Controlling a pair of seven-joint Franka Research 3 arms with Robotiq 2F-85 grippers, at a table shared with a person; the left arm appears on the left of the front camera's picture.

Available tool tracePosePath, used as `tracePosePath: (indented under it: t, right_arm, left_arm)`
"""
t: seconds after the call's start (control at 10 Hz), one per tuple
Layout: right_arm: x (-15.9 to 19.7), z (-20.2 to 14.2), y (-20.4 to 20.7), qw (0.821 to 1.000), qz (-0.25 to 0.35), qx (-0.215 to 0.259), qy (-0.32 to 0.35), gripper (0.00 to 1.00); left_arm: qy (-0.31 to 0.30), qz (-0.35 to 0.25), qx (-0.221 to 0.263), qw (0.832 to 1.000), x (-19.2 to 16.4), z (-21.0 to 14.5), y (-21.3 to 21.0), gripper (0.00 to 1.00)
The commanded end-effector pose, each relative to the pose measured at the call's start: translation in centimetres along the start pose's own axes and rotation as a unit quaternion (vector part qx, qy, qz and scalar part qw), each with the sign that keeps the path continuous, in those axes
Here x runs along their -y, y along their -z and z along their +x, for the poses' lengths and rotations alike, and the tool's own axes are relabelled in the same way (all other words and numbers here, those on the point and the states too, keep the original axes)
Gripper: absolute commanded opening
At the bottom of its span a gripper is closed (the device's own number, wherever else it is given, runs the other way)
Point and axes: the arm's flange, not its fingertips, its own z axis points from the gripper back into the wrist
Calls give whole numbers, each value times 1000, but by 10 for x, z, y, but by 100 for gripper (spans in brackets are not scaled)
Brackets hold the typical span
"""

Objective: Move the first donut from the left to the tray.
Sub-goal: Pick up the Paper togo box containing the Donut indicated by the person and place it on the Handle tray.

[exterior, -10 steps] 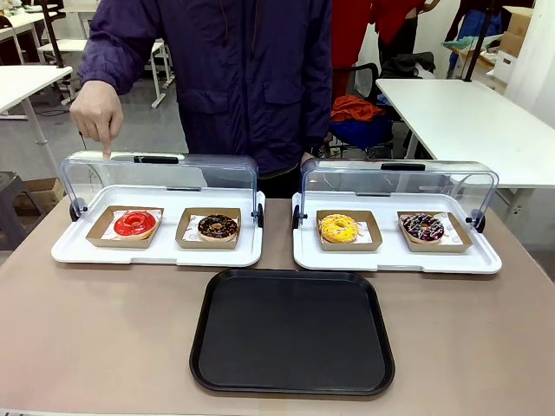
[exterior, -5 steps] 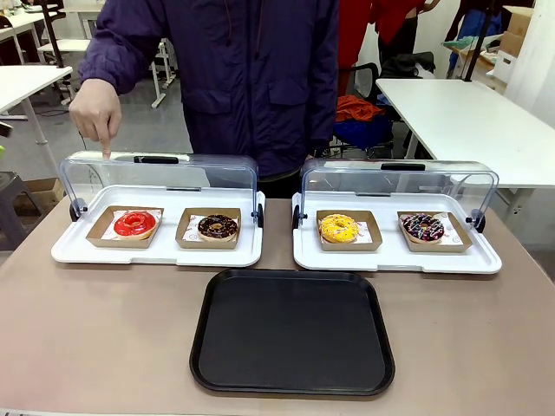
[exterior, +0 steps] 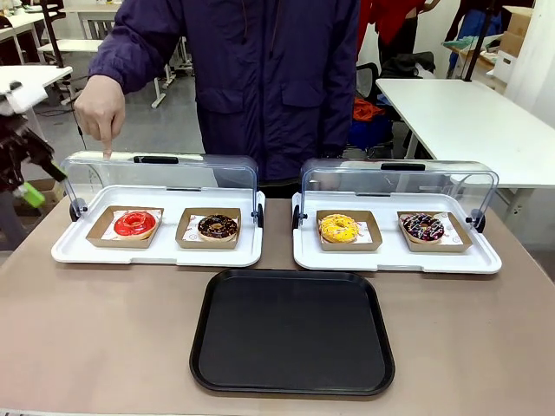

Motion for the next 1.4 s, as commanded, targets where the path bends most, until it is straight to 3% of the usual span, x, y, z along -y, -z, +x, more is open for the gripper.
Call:
tracePosePath:
  t: [0.0, 0.4, 0.6, 0.7, 1.0, 1.3]
  right_arm:
    - [-1, 2, 0, 1000, 0, 1, -2, 100]
    - [-1, 2, 0, 1000, 0, 1, -2, 100]
    - [-1, 2, 0, 1000, 0, 1, -2, 100]
    - [-1, 2, 0, 1000, 0, 1, -2, 100]
    - [-1, 2, 0, 1000, 0, 1, -2, 100]
    - [-1, 2, 0, 1000, 0, 1, -2, 100]
  left_arm:
    - [23, -13, -59, 998, 17, 0, 35, 100]
    - [89, 86, -123, 985, 17, -12, 105, 100]
    - [86, 121, -127, 981, 7, -18, 119, 100]
    - [78, 75, -123, 986, 14, -9, 104, 100]
    - [80, 91, -132, 984, 11, -12, 114, 100]
    - [82, 87, -159, 980, -32, -23, 126, 100]
